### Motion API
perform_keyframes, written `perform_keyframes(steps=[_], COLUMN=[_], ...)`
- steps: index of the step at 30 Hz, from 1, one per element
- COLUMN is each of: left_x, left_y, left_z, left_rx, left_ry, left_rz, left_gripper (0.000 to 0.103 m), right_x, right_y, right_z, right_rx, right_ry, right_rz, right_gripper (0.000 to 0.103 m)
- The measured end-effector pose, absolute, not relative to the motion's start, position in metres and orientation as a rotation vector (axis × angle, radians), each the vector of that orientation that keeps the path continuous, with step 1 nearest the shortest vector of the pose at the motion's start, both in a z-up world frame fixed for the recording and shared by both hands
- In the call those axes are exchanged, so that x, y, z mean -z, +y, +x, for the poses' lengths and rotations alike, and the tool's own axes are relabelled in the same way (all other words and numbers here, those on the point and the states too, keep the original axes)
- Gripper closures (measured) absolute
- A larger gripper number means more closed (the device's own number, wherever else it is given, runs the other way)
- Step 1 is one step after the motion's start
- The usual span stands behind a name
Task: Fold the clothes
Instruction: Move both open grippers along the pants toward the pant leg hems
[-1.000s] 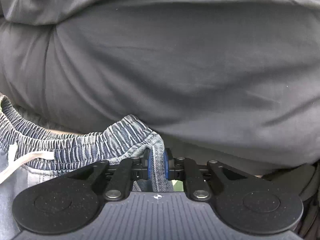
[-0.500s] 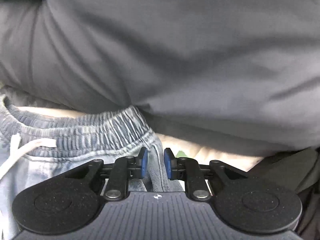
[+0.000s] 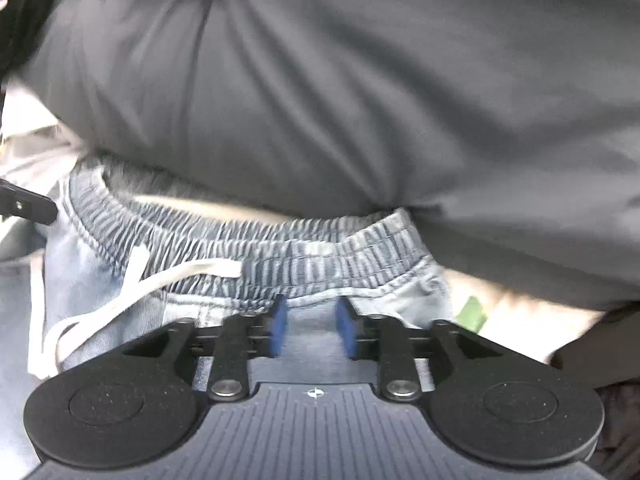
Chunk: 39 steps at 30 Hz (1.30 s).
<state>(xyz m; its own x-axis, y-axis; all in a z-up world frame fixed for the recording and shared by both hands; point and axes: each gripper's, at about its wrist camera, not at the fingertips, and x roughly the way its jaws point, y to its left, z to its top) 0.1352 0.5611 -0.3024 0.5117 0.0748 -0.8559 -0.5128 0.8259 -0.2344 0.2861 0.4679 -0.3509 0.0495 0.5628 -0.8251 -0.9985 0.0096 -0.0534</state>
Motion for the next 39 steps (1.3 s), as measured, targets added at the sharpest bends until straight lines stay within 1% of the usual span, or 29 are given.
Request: perform_keyframes(steps=[1,3,8,12,16,20,22,24,26,29,32,35,39], left_x=[0.308,0.321,0.343,0.348,0.349,0.336,0.325,0.312,0.299,0.279,0.265,0.257,0.258], left_y=[0.561,0.561,0.566,0.564,0.559,0.56,0.558,0.555,0.549,0.536,0.51,0.482,0.463], left_z=[0.139,0.146,0.154,0.155,0.153,0.151,0.149,0.143,0.135,0.128,0.127,0.126,0.126], left_rx=[-0.379,-0.392,-0.418,-0.427,-0.45,-0.468,-0.474,-0.502,-0.522,-0.516,-0.466,-0.384,-0.304], left_ry=[0.99,1.015,1.048,1.037,1.025,1.029,1.04,1.035,1.019,1.01,1.009,1.031,1.034], left_rz=[-0.497,-0.487,-0.506,-0.495,-0.482,-0.54,-0.549,-0.551,-0.527,-0.501,-0.418,-0.321,-0.305], left_gripper=[0.088,0.089,0.088,0.089,0.089,0.09,0.086,0.075,0.07,0.069,0.059,0.058,0.058], right_x=[0.354,0.359,0.375,0.383,0.392,0.383,0.367,0.351,0.336,0.32,0.301,0.284,0.269], right_y=[0.469,0.471,0.477,0.482,0.476,0.455,0.438,0.421,0.398,0.359,0.309,0.256,0.193], right_z=[0.286,0.287,0.291,0.297,0.295,0.297,0.299,0.302,0.304,0.303,0.299,0.298,0.286], right_rx=[-1.394,-1.38,-1.368,-1.367,-1.365,-1.363,-1.375,-1.388,-1.397,-1.394,-1.35,-1.288,-1.191], right_ry=[0.727,0.739,0.779,0.795,0.765,0.765,0.766,0.766,0.769,0.78,0.784,0.796,0.823], right_rz=[-0.791,-0.795,-0.771,-0.727,-0.66,-0.574,-0.517,-0.459,-0.413,-0.366,-0.359,-0.376,-0.411], right_gripper=[0.058,0.058,0.058,0.058,0.058,0.058,0.058,0.058,0.058,0.058,0.057,0.056,0.056])
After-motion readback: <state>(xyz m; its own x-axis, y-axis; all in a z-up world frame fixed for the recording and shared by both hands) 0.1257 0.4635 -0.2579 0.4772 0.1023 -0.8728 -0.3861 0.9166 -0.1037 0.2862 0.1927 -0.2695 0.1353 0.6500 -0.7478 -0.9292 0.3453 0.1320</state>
